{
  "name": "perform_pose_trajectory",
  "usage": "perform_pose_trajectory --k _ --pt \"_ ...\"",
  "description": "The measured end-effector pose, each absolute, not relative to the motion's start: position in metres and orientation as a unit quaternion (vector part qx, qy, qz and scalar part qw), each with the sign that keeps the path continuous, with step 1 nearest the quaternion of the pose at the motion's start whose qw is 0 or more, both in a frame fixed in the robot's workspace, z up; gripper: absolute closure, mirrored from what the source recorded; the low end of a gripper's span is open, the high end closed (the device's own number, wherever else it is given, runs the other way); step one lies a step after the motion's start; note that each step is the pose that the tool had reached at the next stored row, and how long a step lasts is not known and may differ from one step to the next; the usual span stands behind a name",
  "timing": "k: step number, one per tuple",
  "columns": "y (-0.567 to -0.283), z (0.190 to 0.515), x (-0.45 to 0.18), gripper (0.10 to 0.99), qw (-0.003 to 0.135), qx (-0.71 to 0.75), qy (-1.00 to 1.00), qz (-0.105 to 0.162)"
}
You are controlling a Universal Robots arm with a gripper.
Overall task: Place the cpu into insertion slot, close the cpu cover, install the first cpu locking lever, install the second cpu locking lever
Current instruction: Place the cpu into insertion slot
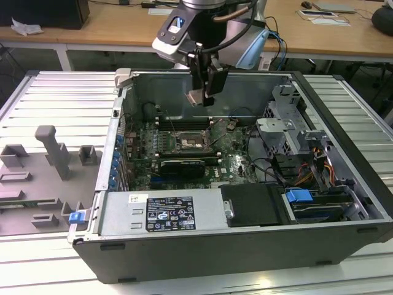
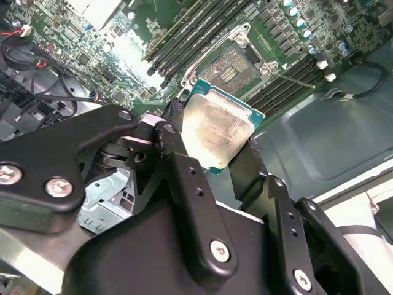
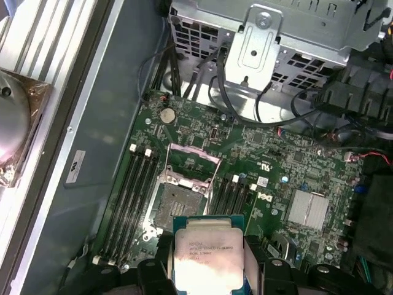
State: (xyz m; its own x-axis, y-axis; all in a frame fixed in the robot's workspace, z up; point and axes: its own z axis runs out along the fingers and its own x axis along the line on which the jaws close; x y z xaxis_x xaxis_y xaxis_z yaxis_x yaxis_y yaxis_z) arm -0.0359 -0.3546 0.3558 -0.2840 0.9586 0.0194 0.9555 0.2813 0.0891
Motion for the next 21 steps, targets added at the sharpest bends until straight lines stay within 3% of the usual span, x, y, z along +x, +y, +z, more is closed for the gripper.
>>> perform_pose_trajectory --k 21 --pt "-0.355 0.327 -0.036 0.545 0.023 0.663 0.748 0.039"
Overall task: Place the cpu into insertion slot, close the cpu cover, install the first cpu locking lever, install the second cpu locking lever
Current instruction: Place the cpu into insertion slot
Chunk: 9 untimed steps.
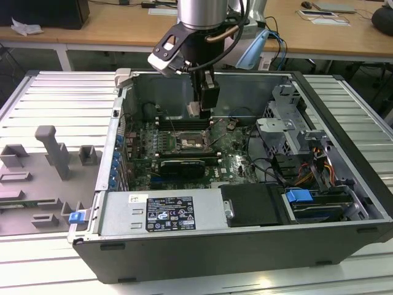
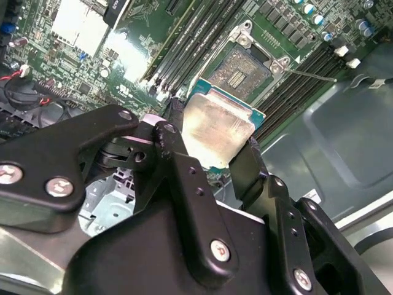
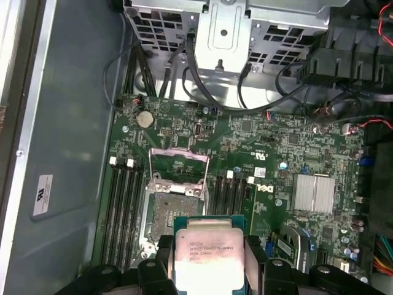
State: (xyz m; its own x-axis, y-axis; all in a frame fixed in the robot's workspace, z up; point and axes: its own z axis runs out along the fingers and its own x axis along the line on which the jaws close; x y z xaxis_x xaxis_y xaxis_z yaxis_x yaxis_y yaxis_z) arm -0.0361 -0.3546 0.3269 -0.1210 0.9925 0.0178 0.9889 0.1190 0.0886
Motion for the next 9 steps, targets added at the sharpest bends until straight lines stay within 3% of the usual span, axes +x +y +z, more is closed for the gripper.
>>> perform_pose_trajectory --k 9 --pt "-0.3546 0.3169 -0.0368 0.545 0.023 0.667 0.744 0.039"
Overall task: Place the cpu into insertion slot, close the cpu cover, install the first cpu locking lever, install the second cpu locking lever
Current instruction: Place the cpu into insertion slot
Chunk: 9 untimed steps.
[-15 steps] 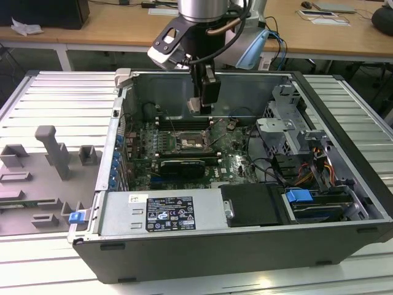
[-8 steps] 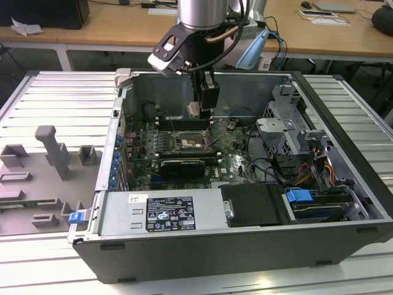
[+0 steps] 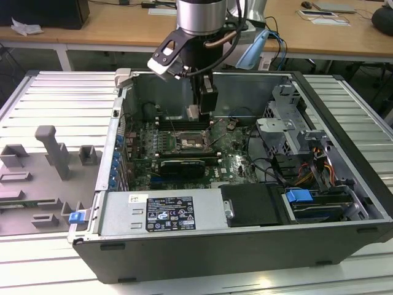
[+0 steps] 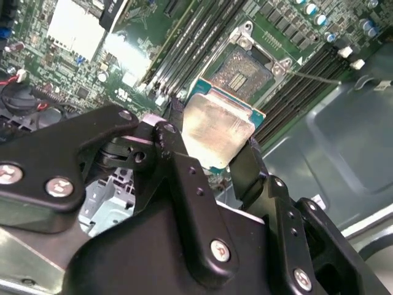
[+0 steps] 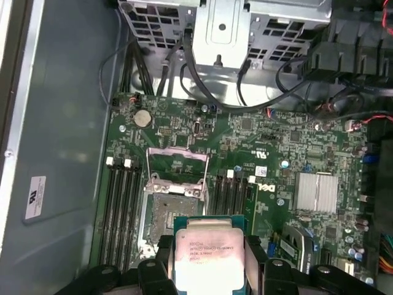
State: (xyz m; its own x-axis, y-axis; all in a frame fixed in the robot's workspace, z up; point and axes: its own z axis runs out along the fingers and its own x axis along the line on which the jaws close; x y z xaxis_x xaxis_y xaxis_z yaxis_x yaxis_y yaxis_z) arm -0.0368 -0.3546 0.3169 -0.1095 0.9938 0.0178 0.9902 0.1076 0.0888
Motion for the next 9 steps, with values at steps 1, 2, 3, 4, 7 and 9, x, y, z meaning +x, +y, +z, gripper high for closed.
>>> perform_pose_trajectory --k 1,2,3,4,7,9 --pt "-0.354 0.315 -0.037 0.545 0.023 0.667 0.744 0.039" --pt "-0.353 0.312 -0.037 0.545 0.023 0.669 0.742 0.039" --pt "-0.353 0.308 -0.037 0.545 0.023 0.677 0.735 0.038" --pt "-0.353 0.305 -0.037 0.545 0.024 0.687 0.725 0.038" --pt "-0.353 0.296 -0.037 0.545 0.024 0.706 0.707 0.037" --pt "-0.353 0.290 -0.037 0.545 0.024 0.708 0.705 0.037"
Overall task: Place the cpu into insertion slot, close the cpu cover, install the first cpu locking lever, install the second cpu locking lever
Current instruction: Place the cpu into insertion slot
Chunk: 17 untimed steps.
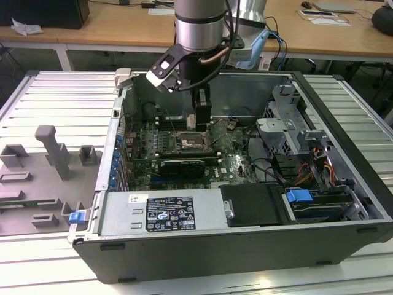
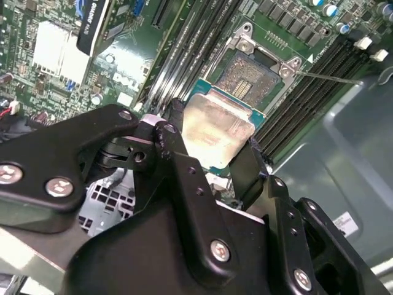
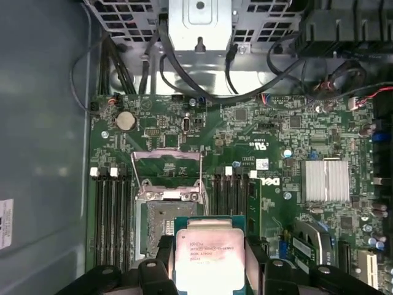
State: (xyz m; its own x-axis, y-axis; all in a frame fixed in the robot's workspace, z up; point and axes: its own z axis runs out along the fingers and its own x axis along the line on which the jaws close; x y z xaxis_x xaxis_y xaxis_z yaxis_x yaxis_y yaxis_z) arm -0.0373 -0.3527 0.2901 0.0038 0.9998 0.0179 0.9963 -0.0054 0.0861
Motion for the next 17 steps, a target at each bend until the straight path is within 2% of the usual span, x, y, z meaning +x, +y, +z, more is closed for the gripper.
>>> perform_pose_trajectory --k 17 --pt "-0.351 0.258 -0.046 0.545 0.024 0.708 0.705 0.037"
